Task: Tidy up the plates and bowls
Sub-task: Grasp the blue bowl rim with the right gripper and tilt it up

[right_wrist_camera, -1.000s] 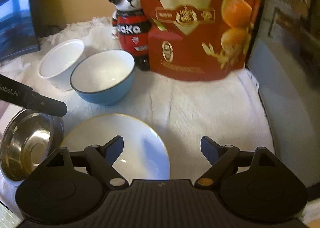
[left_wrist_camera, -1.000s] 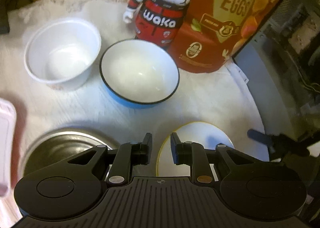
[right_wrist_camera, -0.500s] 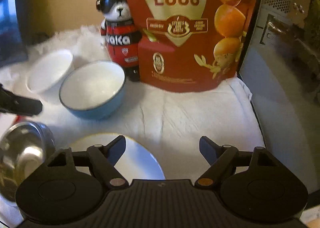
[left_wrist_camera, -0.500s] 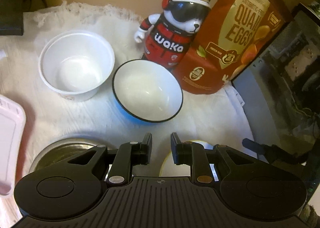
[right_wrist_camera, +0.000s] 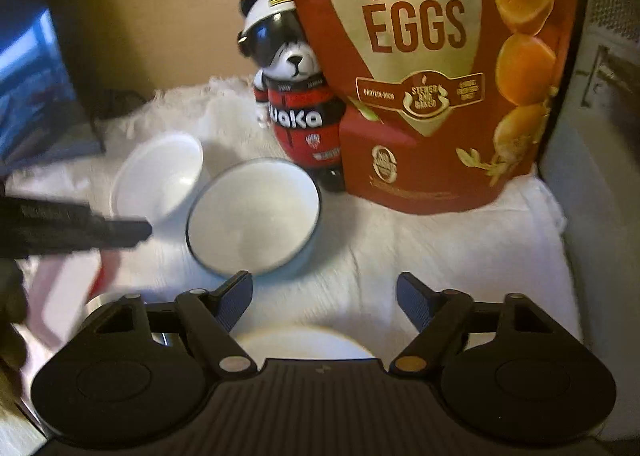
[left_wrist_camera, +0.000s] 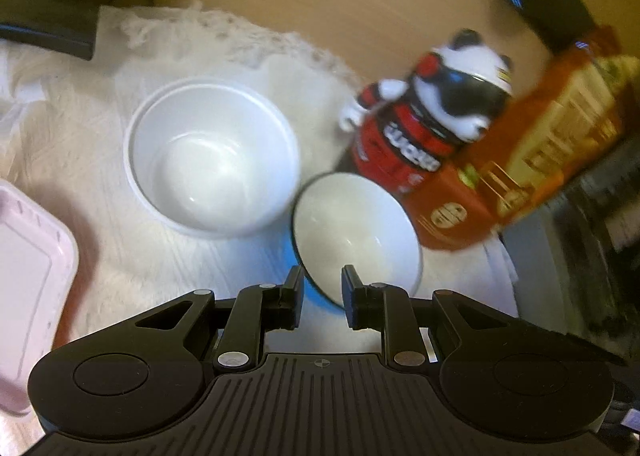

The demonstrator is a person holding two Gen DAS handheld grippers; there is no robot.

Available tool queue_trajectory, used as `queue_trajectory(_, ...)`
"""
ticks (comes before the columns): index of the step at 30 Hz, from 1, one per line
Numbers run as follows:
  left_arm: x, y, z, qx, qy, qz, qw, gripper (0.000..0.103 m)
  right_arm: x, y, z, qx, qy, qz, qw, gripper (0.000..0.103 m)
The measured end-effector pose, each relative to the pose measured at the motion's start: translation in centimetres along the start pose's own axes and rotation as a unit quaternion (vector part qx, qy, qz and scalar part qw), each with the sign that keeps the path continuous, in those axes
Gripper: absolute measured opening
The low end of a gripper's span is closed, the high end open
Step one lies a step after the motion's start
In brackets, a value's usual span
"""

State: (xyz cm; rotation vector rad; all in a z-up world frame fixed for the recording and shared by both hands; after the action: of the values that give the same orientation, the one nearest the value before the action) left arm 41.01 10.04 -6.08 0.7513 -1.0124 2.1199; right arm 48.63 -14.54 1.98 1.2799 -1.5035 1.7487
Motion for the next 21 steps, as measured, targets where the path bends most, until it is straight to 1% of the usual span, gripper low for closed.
queue_trajectory(1,-0.7,-0.3,-0.1,0.006,0.001,-0.007,1.0,0.023,-1.0,-0.7,0.1,-0.015,-0.001,-0.009,1.0,0.064)
queue_trajectory(2,-1.3,-0.4,-0.3,0.013,-0.001,-0.016,0.9998,0.023,-1.8,-1.2,0.2,-0.026,-0.001,-0.019,0.999,0.062)
queue_trajectory(3,-2.2,-0.5,-0.4,0.021,-0.007,-0.024,0.9995,0.023,-2.7,-1.6,0.3,-0.037,-0.001,-0.031,0.999,0.058)
queue_trajectory(4,-2.8,-0.4,-0.4,0.025,-0.016,-0.029,0.9992,0.023,-3.6,-1.9,0.4,-0.048,-0.003,-0.041,0.998,0.057)
queue_trajectory(5,-3.4,-0.4,-0.4,0.026,-0.026,-0.029,0.9989,0.023,-4.5,-2.2,0.6,-0.056,-0.006,-0.05,0.997,0.056)
queue_trajectory(6,-4.0,-0.4,-0.5,0.026,-0.035,-0.026,0.9987,0.023,-5.3,-2.3,0.7,-0.06,-0.006,-0.056,0.997,0.054)
queue_trajectory(8,-5.0,-0.2,-0.7,0.026,-0.06,-0.019,0.9977,0.023,-7.4,-2.6,0.7,-0.053,-0.002,-0.069,0.996,0.05)
queue_trajectory(9,-5.5,-0.2,-0.8,0.027,-0.066,-0.017,0.9973,0.023,-8.6,-2.7,0.6,-0.048,-0.003,-0.077,0.996,0.047)
queue_trajectory(13,-7.2,-0.1,-1.1,0.039,-0.068,-0.015,0.9968,0.024,-12.4,-2.8,0.3,-0.042,-0.019,-0.106,0.993,0.042)
queue_trajectory(15,-7.8,0.0,-1.0,0.038,-0.065,-0.015,0.9971,0.026,-13.5,-2.8,-0.5,-0.03,-0.037,-0.114,0.992,0.04)
queue_trajectory(17,-8.3,0.1,-0.5,0.022,-0.08,-0.015,0.9964,0.026,-14.2,-2.7,-1.2,-0.021,-0.062,-0.129,0.99,0.031)
queue_trajectory(19,-8.5,0.2,0.2,0.005,-0.095,-0.017,0.9953,0.026,-13.9,-2.6,-1.6,-0.016,-0.05,-0.124,0.991,0.032)
queue_trajectory(21,-8.6,0.3,1.0,-0.003,-0.101,-0.022,0.9946,0.027,-13.1,-2.4,-1.6,-0.01,-0.039,-0.119,0.992,0.033)
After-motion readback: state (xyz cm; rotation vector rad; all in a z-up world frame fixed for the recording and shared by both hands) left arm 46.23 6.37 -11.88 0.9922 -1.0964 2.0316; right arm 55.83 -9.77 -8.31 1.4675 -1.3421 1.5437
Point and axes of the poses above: each gripper's, at about its wrist camera, not at the fingertips, and x roughly against the way its jaws point, z to its right, y to its underside, the point moved 2 cm from there along -x, roughly the way its jaws point, and after that the axes turned 6 degrees about y, right-handed, at the moved point
